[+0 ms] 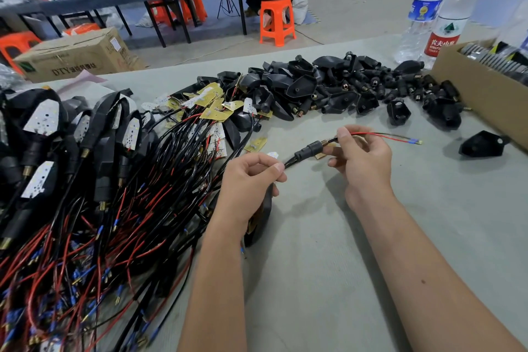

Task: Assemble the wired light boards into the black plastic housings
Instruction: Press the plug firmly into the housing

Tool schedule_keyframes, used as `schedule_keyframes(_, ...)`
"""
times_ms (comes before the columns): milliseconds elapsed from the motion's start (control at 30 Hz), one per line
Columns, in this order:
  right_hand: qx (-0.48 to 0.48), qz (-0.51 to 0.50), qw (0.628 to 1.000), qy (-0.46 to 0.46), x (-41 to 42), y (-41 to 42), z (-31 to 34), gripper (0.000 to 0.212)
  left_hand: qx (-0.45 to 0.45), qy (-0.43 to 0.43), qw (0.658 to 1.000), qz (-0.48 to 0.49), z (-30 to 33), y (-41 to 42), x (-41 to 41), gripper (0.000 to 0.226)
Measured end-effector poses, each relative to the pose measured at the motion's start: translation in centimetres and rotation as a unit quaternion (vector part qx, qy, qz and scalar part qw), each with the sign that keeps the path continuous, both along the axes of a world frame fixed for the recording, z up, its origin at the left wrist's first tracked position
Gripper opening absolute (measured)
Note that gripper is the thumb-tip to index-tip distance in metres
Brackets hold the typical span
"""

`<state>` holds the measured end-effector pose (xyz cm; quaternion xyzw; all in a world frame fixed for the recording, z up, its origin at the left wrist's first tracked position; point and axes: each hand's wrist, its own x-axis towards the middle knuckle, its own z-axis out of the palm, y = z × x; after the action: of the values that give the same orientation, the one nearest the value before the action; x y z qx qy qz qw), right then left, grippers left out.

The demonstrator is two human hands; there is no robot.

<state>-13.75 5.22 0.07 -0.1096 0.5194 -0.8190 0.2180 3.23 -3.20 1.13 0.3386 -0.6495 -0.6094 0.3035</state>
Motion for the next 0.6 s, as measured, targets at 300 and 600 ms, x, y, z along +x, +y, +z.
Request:
schedule_keyframes(300, -0.047, 0.104, 0.993, -0.039, 0.32, 0.22, 0.43, 0.009, -0.008, 0.034, 0.999, 0.023, 0.39, 0.06, 0.01, 0.011)
schedule_keyframes(600, -0.023, 0.062, 0.997, -0.036, 0.51, 0.05, 0.28, 0.003, -0.011, -0.046, 0.996, -0.074, 0.3, 0.04, 0.53, 0.013)
